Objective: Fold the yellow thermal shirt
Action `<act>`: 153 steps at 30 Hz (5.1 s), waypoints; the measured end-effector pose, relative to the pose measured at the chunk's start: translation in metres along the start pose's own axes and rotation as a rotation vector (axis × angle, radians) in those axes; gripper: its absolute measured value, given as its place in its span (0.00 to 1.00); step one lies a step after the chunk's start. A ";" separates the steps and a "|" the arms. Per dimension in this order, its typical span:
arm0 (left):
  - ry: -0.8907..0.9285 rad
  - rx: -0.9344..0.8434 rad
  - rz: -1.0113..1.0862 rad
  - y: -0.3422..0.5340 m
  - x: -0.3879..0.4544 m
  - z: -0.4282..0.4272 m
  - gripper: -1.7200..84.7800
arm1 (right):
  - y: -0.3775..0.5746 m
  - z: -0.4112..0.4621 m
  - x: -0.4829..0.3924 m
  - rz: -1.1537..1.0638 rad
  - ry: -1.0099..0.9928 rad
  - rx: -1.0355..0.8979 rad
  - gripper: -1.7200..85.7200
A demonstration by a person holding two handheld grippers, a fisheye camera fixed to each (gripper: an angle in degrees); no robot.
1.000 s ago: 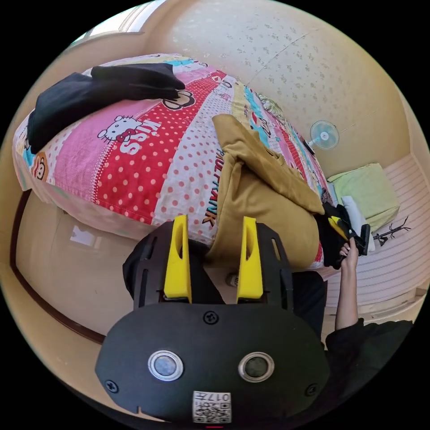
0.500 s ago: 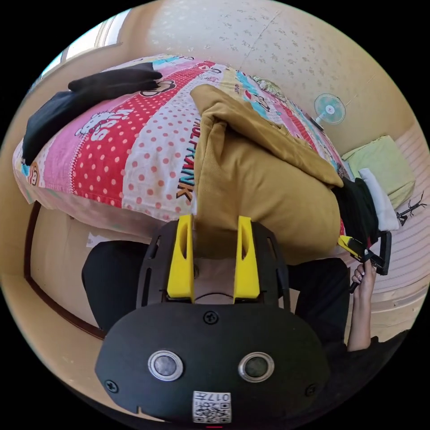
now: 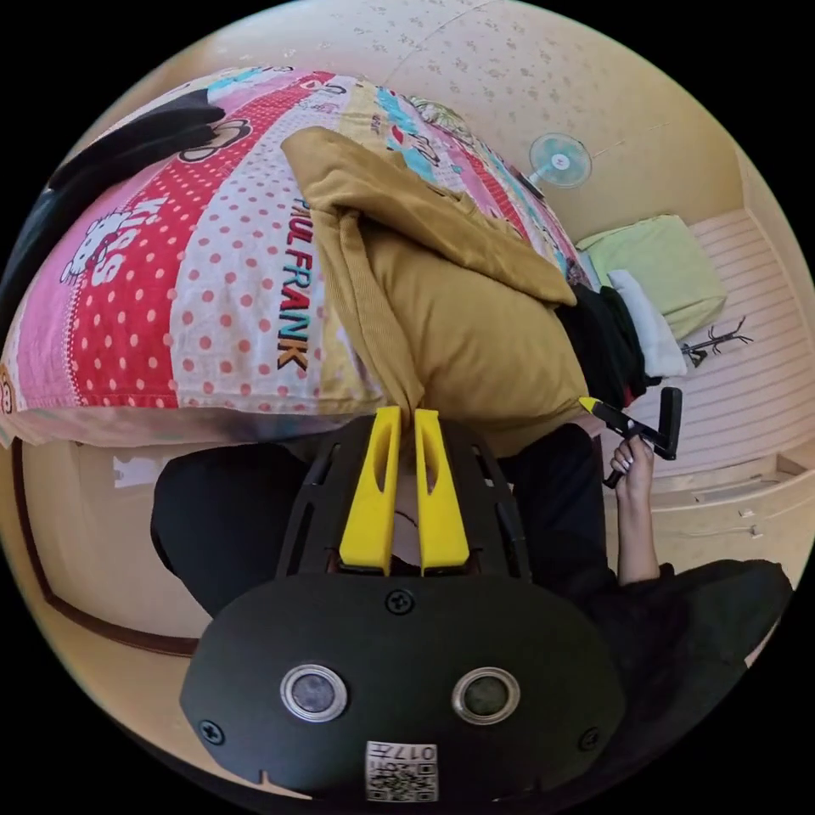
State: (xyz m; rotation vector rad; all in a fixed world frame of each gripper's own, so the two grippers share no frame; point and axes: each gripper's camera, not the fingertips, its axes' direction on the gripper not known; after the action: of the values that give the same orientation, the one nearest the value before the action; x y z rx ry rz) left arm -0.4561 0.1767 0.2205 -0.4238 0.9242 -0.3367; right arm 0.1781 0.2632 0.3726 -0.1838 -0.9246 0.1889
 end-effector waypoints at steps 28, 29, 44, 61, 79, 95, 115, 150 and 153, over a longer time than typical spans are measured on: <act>-0.136 0.248 -0.132 0.002 -0.033 -0.011 0.17 | -0.052 0.017 0.028 0.069 0.036 -0.086 0.17; -0.155 0.256 -0.130 0.006 -0.030 -0.008 0.17 | -0.044 0.021 0.035 0.081 0.024 -0.073 0.16; -0.189 0.310 -0.168 0.056 0.004 0.017 0.17 | -0.002 0.020 0.031 0.124 0.159 -0.020 0.17; 0.021 0.638 0.280 0.158 0.116 -0.175 0.07 | 0.076 -0.182 -0.053 -0.332 -0.314 0.175 0.05; 0.181 0.691 0.197 0.110 0.143 -0.218 0.06 | 0.049 -0.260 -0.093 -0.369 -0.191 0.318 0.05; -0.257 0.439 -0.038 -0.025 0.053 -0.080 0.16 | -0.082 -0.080 0.002 -0.011 -0.104 0.150 0.12; -0.138 0.043 -0.110 0.003 0.010 -0.026 0.05 | -0.050 -0.059 -0.013 0.026 0.038 -0.150 0.05; -0.200 0.381 -0.089 -0.162 -0.011 -0.025 0.09 | -0.298 0.055 -0.102 -0.220 0.375 0.075 0.05; -0.167 0.379 -0.153 -0.153 -0.031 -0.032 0.16 | -0.301 0.057 -0.096 -0.182 0.342 0.111 0.04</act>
State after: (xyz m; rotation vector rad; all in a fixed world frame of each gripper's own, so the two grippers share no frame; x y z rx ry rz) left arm -0.5149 0.0521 0.2998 -0.1701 0.6474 -0.5955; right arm 0.1009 -0.0464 0.4035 -0.0264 -0.5842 0.0376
